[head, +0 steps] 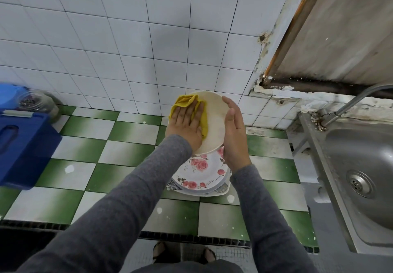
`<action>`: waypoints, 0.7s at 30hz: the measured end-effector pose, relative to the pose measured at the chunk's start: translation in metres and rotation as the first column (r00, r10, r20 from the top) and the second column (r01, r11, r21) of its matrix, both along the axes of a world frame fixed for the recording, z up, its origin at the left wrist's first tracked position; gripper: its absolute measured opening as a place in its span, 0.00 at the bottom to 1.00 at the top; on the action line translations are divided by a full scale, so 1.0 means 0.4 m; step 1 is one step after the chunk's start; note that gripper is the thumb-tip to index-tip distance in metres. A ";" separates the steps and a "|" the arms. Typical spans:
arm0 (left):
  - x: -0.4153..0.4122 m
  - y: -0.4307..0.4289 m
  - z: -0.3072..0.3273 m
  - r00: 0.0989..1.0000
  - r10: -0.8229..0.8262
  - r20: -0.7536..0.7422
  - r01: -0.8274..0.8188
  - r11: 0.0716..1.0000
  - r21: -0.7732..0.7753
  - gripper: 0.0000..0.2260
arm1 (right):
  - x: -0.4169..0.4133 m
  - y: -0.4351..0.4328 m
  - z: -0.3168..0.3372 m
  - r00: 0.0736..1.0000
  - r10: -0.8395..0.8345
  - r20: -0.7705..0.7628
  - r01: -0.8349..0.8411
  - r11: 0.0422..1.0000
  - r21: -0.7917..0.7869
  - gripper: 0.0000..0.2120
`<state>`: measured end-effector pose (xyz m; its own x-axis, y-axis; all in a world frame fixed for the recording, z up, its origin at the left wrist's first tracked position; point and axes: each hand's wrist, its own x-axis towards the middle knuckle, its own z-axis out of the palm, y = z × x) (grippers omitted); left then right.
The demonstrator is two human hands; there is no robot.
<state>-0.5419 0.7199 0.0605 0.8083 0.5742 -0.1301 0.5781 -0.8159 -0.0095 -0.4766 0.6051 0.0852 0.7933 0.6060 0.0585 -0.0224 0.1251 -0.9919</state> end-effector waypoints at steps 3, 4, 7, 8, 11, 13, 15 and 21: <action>0.003 -0.008 0.012 0.996 -0.069 -0.049 0.062 0.991 -0.122 0.28 | 0.025 0.008 0.018 0.989 -0.026 0.143 0.032 0.999 -0.039 0.13; 0.002 -0.010 0.016 0.991 -0.122 -0.055 0.111 0.979 -0.171 0.28 | 0.032 0.009 0.022 0.986 -0.031 0.167 0.040 0.998 -0.045 0.13; -0.003 -0.013 0.028 0.978 -0.207 0.025 0.202 0.915 -0.349 0.26 | 0.051 0.005 0.030 0.981 -0.043 0.190 0.050 0.998 -0.034 0.14; -0.005 -0.018 0.033 0.975 -0.215 0.054 0.219 0.888 -0.404 0.24 | 0.053 0.003 0.032 0.982 -0.046 0.182 0.052 0.998 -0.028 0.15; -0.012 -0.044 0.049 0.946 -0.269 0.182 0.325 0.778 -0.538 0.28 | 0.054 0.004 0.035 0.989 -0.049 0.142 0.050 0.999 -0.009 0.14; -0.013 -0.057 0.077 0.947 -0.244 0.211 0.322 0.687 -0.652 0.25 | 0.048 0.007 0.040 0.993 -0.037 0.116 0.037 0.999 0.002 0.15; -0.010 -0.067 0.095 0.933 -0.155 0.325 0.352 0.575 -0.738 0.23 | 0.042 0.011 0.050 0.992 -0.022 0.121 0.023 1.000 -0.006 0.16; 0.034 -0.081 0.085 0.890 0.036 0.455 0.352 0.583 -0.732 0.28 | 0.018 0.033 0.061 0.995 0.052 0.085 -0.056 0.998 0.040 0.15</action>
